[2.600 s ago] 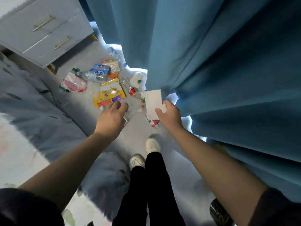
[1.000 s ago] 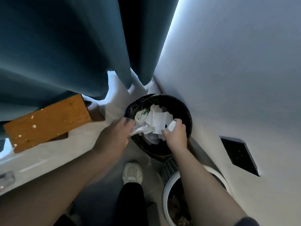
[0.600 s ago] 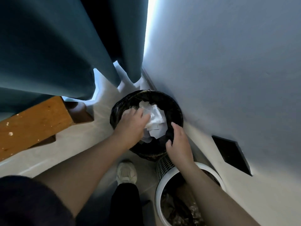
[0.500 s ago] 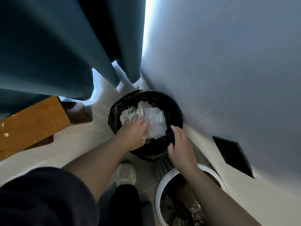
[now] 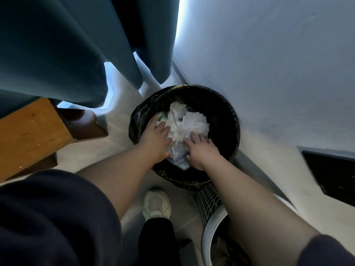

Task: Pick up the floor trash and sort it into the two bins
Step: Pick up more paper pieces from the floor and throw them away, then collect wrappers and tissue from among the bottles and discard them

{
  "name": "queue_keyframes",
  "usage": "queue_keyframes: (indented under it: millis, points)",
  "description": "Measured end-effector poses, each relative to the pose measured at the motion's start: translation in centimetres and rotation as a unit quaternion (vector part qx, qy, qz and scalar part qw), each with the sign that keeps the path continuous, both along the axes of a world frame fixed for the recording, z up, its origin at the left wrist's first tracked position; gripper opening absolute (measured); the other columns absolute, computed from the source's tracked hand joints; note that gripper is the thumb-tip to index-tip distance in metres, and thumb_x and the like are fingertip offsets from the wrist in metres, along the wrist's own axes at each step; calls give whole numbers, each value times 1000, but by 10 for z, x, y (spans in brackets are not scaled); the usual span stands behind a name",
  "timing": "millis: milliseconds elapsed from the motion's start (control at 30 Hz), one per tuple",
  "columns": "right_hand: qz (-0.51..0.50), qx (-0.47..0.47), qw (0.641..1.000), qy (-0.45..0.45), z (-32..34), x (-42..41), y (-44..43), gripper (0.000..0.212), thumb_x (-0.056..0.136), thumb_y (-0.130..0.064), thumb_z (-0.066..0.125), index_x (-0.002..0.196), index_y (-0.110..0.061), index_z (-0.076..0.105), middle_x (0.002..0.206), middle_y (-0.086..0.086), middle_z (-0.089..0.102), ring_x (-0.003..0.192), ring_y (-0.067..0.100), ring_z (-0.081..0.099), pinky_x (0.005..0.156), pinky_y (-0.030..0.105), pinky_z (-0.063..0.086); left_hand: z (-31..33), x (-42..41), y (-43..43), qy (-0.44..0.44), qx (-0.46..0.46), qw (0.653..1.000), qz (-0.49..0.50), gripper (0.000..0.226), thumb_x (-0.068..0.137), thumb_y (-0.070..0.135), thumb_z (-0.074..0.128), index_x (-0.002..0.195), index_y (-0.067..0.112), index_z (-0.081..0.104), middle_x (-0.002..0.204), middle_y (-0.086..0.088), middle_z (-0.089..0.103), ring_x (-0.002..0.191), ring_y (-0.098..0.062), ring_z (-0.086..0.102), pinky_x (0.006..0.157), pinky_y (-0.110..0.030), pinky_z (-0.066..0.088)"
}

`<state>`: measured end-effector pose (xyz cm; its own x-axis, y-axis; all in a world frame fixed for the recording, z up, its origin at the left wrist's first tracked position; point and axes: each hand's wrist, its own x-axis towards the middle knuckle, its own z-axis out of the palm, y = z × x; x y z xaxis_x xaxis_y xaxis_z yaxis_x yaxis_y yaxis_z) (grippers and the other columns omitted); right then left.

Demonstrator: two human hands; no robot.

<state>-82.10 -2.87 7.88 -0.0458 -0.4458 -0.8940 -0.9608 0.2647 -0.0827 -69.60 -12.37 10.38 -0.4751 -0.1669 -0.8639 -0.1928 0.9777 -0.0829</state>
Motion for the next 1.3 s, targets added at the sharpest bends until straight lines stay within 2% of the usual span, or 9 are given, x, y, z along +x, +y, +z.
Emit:
queue_keyframes:
  millis: [133, 300, 533, 767, 967, 1133, 1300]
  points:
    - [-15, -2, 1000, -7, 12, -1, 2, 65, 100, -37, 38, 154, -25, 3, 161, 5, -6, 148, 28, -3, 118, 48, 6, 17, 2, 5, 23, -16, 999, 15, 62, 98, 54, 12, 152, 23, 12, 160, -10, 1, 146, -30, -4, 111, -58, -15]
    - [-21, -54, 998, -2, 85, 5, 13, 62, 101, -46, 30, 154, -25, 7, 161, 8, 3, 148, 29, -1, 118, 52, 9, 87, 29, 19, 74, -5, 993, 88, 66, 97, 58, 16, 152, 22, 11, 159, -11, -2, 146, -29, -7, 112, -57, -12]
    - [18, -111, 994, 3, 190, 51, 24, 59, 101, -48, 27, 153, -30, 5, 162, 6, 1, 148, 29, -5, 117, 55, 5, 195, 108, 40, 147, -22, 947, 283, 64, 97, 54, 22, 151, 20, 14, 160, -12, 3, 147, -27, -4, 115, -56, -5]
    - [75, -144, 987, -11, 255, 159, 20, 61, 100, -42, 31, 153, -28, 5, 162, 7, 1, 148, 29, -5, 116, 58, 4, 252, 222, 77, 126, -25, 903, 410, 64, 97, 54, 19, 151, 21, 14, 160, -10, 4, 147, -28, -2, 115, -56, 0]
    - [154, -219, 963, -22, 304, 292, 9, 63, 100, -47, 23, 152, -30, -11, 160, 6, -14, 146, 29, -16, 117, 56, -5, 288, 331, 110, 151, -83, 822, 543, 65, 97, 55, 15, 152, 22, 4, 160, -8, -4, 147, -28, -8, 116, -56, -1]
    - [226, -230, 946, -35, 323, 411, 16, 64, 100, -51, 19, 150, -31, -15, 160, 5, -17, 146, 30, -17, 114, 53, -9, 301, 439, 138, 141, -145, 746, 635, 68, 95, 59, 10, 152, 23, -1, 160, -8, -7, 146, -29, -9, 114, -55, -1]
    - [294, -228, 926, -59, 327, 538, 40, 64, 101, -51, 23, 151, -32, -11, 160, 3, -15, 147, 29, -15, 115, 52, -8, 306, 560, 180, 152, -164, 641, 735, 66, 96, 57, 13, 152, 24, 4, 160, -6, -4, 147, -27, -9, 115, -55, -1]
